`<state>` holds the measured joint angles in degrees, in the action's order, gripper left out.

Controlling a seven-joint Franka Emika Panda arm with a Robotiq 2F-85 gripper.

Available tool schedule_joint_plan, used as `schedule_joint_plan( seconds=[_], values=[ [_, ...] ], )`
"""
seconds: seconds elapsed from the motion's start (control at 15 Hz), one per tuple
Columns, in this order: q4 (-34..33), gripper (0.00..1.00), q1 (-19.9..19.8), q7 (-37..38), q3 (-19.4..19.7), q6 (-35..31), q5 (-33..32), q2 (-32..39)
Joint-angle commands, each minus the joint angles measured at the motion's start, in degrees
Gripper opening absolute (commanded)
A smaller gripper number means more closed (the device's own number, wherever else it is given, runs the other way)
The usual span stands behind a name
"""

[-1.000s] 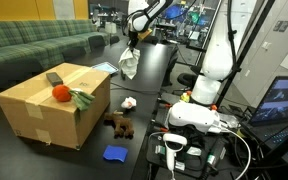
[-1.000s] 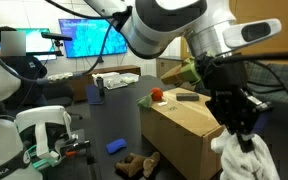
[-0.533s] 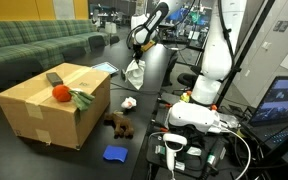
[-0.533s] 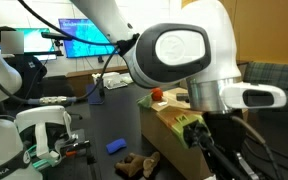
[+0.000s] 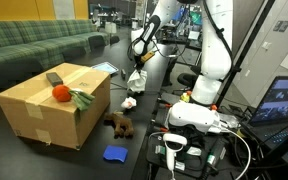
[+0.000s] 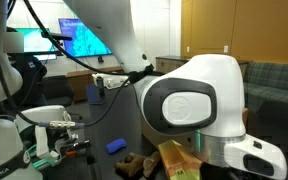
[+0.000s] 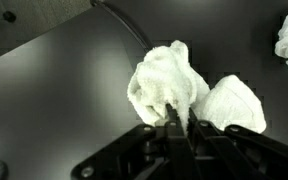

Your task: Swap the things on the box with the things on the table

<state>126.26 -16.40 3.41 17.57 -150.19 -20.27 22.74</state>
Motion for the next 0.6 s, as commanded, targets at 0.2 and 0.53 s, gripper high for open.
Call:
schedule_joint_plan(
  seconds=[0.2, 0.53],
  values=[
    [-2.64, 0.03, 0.1, -2.62, -0.34, 0.27, 4.26, 3.04],
    [-0.42, 0.58, 0.84, -4.37, -1.42, 0.55, 5.03, 1.16]
  ],
)
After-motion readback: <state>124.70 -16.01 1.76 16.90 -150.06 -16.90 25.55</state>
